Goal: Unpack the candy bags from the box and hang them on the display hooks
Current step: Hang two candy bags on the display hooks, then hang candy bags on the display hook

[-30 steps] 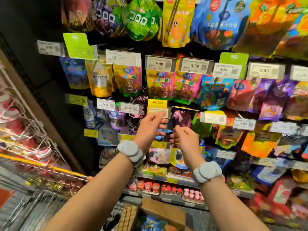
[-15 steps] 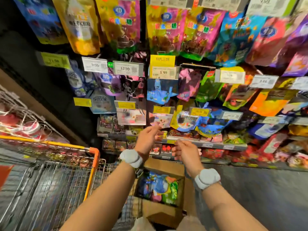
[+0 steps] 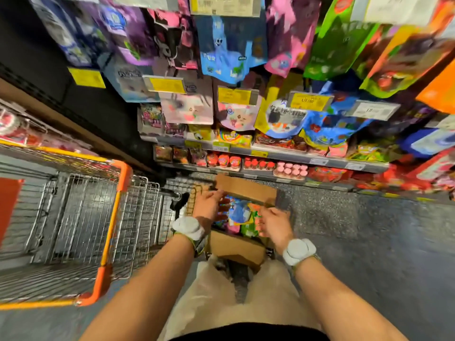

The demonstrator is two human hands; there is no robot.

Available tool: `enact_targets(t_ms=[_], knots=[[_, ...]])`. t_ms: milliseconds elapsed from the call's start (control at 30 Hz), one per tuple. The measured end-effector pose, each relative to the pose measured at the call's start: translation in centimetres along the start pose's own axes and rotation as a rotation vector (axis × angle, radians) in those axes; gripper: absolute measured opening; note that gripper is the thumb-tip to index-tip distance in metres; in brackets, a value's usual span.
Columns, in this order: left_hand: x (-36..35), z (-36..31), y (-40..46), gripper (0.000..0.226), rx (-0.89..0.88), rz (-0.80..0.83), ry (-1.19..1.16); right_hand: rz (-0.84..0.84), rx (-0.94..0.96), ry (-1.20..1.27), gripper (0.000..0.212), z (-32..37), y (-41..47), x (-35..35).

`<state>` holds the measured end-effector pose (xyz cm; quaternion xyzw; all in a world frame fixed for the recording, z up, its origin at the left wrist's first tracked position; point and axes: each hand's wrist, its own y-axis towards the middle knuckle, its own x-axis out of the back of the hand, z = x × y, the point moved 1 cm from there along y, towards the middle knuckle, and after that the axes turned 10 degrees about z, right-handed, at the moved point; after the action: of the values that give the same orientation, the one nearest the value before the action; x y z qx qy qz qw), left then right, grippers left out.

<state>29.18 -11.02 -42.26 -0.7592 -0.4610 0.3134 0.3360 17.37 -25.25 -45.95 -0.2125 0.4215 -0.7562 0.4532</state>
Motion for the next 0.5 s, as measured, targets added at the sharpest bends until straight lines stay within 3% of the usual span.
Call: enact_targets(t_ms=[233,500], knots=[[0.9,4.9,2.6,0.023,0.151,-0.109,0.102,-0.04,-0.182,-0.008,0.015,-4.9,2.7,1.7],[2.4,11.6,6.8,0.025,0.339,-0.167,0.128,-0.048,-0.29,-0.274,0.022,-11.2,8.0,5.6]])
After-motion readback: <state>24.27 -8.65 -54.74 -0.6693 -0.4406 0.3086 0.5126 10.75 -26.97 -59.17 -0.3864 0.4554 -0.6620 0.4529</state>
